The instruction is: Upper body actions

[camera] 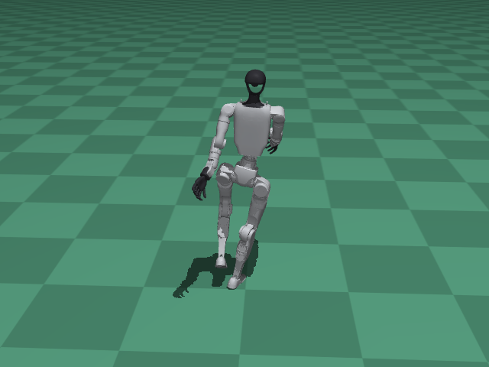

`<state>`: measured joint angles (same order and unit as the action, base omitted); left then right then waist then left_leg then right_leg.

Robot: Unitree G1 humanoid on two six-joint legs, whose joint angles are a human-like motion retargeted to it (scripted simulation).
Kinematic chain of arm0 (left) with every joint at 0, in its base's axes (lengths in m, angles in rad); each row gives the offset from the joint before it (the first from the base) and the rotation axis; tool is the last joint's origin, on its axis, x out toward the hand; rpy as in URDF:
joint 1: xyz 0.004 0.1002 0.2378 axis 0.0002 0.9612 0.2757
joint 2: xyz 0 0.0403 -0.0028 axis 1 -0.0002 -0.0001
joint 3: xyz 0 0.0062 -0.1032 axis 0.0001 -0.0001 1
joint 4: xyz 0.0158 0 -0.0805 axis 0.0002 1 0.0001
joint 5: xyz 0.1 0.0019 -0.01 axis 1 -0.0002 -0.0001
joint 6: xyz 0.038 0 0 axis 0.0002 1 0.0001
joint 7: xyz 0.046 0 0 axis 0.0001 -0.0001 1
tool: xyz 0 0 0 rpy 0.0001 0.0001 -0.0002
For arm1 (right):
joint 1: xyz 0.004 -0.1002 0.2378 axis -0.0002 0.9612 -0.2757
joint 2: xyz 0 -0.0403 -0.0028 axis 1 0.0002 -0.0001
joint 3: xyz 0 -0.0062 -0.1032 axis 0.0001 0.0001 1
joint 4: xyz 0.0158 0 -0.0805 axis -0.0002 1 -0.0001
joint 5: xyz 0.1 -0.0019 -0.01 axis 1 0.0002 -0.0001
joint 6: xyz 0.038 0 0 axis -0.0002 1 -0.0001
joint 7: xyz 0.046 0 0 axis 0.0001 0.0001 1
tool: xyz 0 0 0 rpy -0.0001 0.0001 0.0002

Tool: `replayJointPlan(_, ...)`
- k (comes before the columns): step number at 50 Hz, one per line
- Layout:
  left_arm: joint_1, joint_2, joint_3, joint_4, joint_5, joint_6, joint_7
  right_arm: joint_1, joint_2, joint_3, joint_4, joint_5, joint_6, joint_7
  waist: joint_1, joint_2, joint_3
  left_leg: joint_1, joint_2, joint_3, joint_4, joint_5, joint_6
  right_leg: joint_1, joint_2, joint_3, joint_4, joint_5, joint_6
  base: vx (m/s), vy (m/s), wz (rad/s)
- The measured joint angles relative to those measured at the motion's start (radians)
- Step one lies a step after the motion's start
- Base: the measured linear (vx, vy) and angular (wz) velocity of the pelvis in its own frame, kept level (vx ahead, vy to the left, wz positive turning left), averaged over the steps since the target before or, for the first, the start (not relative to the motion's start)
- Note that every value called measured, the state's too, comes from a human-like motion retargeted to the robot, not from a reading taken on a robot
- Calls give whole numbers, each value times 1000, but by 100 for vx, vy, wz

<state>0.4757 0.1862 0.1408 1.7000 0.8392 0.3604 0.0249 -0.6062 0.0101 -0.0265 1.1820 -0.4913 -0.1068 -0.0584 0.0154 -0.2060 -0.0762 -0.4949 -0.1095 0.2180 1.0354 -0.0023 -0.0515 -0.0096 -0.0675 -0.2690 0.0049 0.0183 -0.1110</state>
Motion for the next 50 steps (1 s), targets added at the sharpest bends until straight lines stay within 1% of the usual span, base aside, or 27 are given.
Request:
replayJointPlan(5, -102, 5, -48, 0, -101, -3, 26, 116, -5, 0, 107, -27, 19, -12, -15, 30, -18, 194, -51, -88, -328, 3, 11, 10, 28, -28, 3, -12, 18, 5, 16, 24)
replayJointPlan(8, -227, -17, -64, 0, -179, -29, 88, 233, -20, -16, 247, -71, 65, -35, -21, 87, -32, 332, -39, -111, -625, 69, 24, 18, 96, -48, 8, -25, 13, 5, 18, 30)
replayJointPlan(10, -334, -44, -76, 0, -235, -59, 125, 321, -43, -22, 368, -99, 114, -64, -24, 106, -36, 406, -48, -111, -759, -73, 83, 23, 115, -71, 20, -38, 5, 1, 21, 52)
replayJointPlan(11, -393, -64, -80, -3, -260, -77, 136, 368, -58, -26, 436, -111, 154, -74, -29, 121, -35, 430, -20, -90, -798, -120, 91, 26, 123, -88, 31, -42, -2, -2, 19, 78)
replayJointPlan(12, -452, -86, -81, -16, -278, -93, 139, 421, -73, -26, 488, -120, 199, -74, -36, 130, -31, 448, -7, -86, -835, -147, 105, 26, 126, -108, 46, -39, -2, -6, 18, 100)
replayJointPlan(13, -508, -112, -76, -51, -283, -106, 124, 485, -89, -18, 511, -125, 253, -55, -44, 132, -22, 456, -25, -117, -866, -136, 133, 21, 118, -134, 66, -20, 11, -14, 20, 100)
replayJointPlan(15, -617, -159, -74, -140, -281, -142, 41, 620, -120, 14, 518, -131, 364, 15, -48, 131, 5, 460, -41, -150, -899, -110, 166, -2, 70, -188, 154, 60, 88, -22, 19, 63)
replayJointPlan(16, -663, -179, -82, -196, -284, -161, 1, 686, -131, 19, 518, -139, 398, 42, -28, 138, 13, 453, -26, -146, -914, -98, 153, -42, 47, -152, 230, 123, 154, -26, 17, 3)
replayJointPlan(17, -709, -196, -97, -250, -293, -180, -32, 751, -142, 22, 518, -148, 425, 64, -13, 147, 20, 446, -14, -148, -926, -88, 140, -90, 40, -87, 306, 176, 216, -25, 16, -6)
replayJointPlan(18, -753, -212, -127, -301, -315, -199, -50, 815, -151, 18, 518, -155, 438, 74, -10, 158, 24, 438, -10, -162, -934, -83, 130, -155, 66, 39, 384, 208, 273, -19, 18, 24)
replayJointPlan(20, -838, -224, -178, -386, -346, -241, -84, 938, -162, 5, 518, -159, 462, 81, -10, 184, 31, 428, -1, -184, -940, -75, 129, -258, 105, 171, 535, 202, 304, -11, 19, 44)
replayJointPlan(22, -903, -212, -190, -459, -327, -265, -109, 1032, -161, -14, 518, -175, 475, 94, -29, 214, 39, 424, 24, -204, -957, -58, 133, -342, 114, 190, 686, 132, 278, -13, 8, 45)
replayJointPlan(25, -955, -215, -200, -541, -301, -266, -77, 1122, -154, -83, 518, -227, 462, 117, -59, 243, 38, 406, 45, -245, -980, -40, 125, -485, 41, 102, 931, 32, 219, -15, 4, 54)
replayJointPlan(28, -977, -195, -204, -578, -370, -288, -8, 1148, -161, -100, 518, -218, 457, 115, -93, 259, 38, 388, 57, -273, -986, -40, 111, -565, 38, 90, 1065, 33, 236, -9, 0, 31)
replayJointPlan(30, -973, -185, -191, -580, -409, -317, 11, 1133, -169, -89, 518, -190, 468, 112, -97, 262, 32, 377, 58, -268, -986, -43, 107, -586, 51, 93, 1099, 45, 255, -6, 0, -19)
replayJointPlan(32, -948, -184, -171, -562, -414, -339, -2, 1094, -173, -74, 518, -159, 470, 101, -79, 253, 20, 377, 50, -246, -991, -48, 109, -563, 52, 89, 1075, 59, 253, -5, 1, -52)
replayJointPlan(36, -848, -179, -143, -485, -381, -349, -47, 950, -170, -34, 518, -112, 424, 38, -46, 232, 3, 386, 27, -196, -992, -59, 118, -411, 98, 138, 842, 93, 245, -1, -1, -59)
replayJointPlan(38, -776, -170, -140, -427, -349, -356, -60, 853, -163, -14, 518, -99, 394, 1, -46, 223, -2, 394, 11, -182, -982, -67, 121, -292, 124, 173, 621, 132, 226, 2, 0, -17)
replayJointPlan(40, -691, -154, -149, -352, -296, -363, -68, 743, -153, -3, 518, -94, 368, -31, -62, 195, -2, 410, -29, -174, -967, -76, 123, -175, 112, 179, 352, 229, 180, 5, -7, -7)
replayJointPlan(41, -644, -141, -156, -307, -257, -361, -70, 685, -144, -5, 518, -93, 356, -45, -57, 190, -6, 417, -34, -160, -954, -84, 120, -124, 144, 155, 264, 103, 92, 10, -7, -50)
replayJointPlan(42, -600, -126, -161, -257, -211, -354, -70, 624, -131, -9, 518, -91, 344, -56, -44, 185, -8, 421, -35, -137, -936, -92, 116, -68, 146, 69, 182, -2, 24, 11, -12, -117)
replayJointPlan(43, -562, -107, -162, -200, -152, -340, -66, 557, -109, -15, 518, -85, 331, -62, -15, 180, -7, 419, -25, -97, -905, -103, 108, 0, 89, -139, 109, -64, -3, 4, -19, -128)
replayJointPlan(44, -525, -91, -160, -150, -87, -306, -67, 484, -90, -28, 518, -78, 314, -55, -2, 172, 1, 414, -21, -70, -867, -96, 90, 20, 100, -120, 66, -72, -38, -4, -23, -108)
replayJointPlan(45, -488, -77, -157, -102, -18, -262, -70, 407, -73, -43, 518, -69, 297, -42, 3, 163, 12, 406, -19, -50, -825, -80, 67, 17, 144, 11, 36, -53, -77, -13, -20, 10)
replayJointPlan(47, -419, -51, -166, -23, 66, -162, -70, 263, -41, -84, 487, -48, 244, -2, -47, 152, 21, 337, -17, -83, -682, 45, -24, 18, 117, -14, -5, -44, -36, -20, -15, 35)
replayJointPlan(48, -376, -43, -157, -6, 90, -125, -70, 201, -23, -87, 446, -31, 217, 19, -20, 125, 29, 256, 0, -53, -566, 119, -88, 10, 84, 33, -9, -40, -19, -19, -16, -49)
replayJointPlan(50, -275, -22, -132, 0, 120, -87, -85, 84, 5, -82, 362, -2, 172, 57, -45, 98, 33, 127, -4, -77, -378, 218, -152, 0, 62, 31, -33, -31, -15, -12, -19, -18)
